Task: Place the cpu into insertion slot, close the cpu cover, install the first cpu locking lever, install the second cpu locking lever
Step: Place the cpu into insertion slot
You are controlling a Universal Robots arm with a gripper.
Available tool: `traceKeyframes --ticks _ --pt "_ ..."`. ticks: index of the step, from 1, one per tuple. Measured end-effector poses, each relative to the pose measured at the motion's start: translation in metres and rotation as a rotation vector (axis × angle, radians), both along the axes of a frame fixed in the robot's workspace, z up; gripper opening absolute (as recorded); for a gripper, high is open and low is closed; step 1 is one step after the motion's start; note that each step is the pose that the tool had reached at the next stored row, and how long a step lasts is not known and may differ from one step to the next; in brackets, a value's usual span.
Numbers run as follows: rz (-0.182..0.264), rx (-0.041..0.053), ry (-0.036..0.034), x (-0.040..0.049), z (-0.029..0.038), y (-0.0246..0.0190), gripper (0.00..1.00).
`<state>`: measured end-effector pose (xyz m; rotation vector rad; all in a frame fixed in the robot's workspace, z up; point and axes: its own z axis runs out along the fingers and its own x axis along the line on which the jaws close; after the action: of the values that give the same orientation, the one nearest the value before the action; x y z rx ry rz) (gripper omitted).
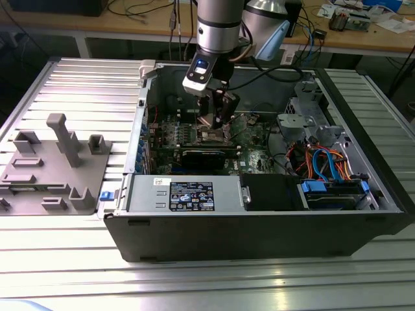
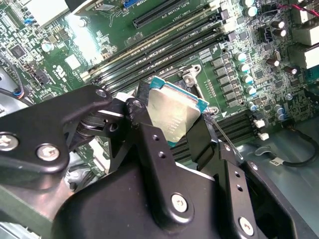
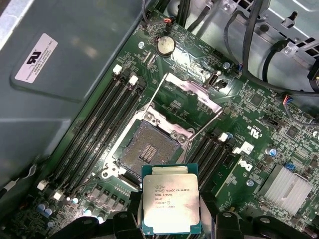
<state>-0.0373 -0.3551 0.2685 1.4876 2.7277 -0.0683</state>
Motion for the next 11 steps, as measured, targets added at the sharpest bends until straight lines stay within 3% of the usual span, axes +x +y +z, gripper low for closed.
traceKeyframes --ticks 11 --pt "-0.015 -0.0020 0.0000 0.0000 -0.0010 0.0000 0.55"
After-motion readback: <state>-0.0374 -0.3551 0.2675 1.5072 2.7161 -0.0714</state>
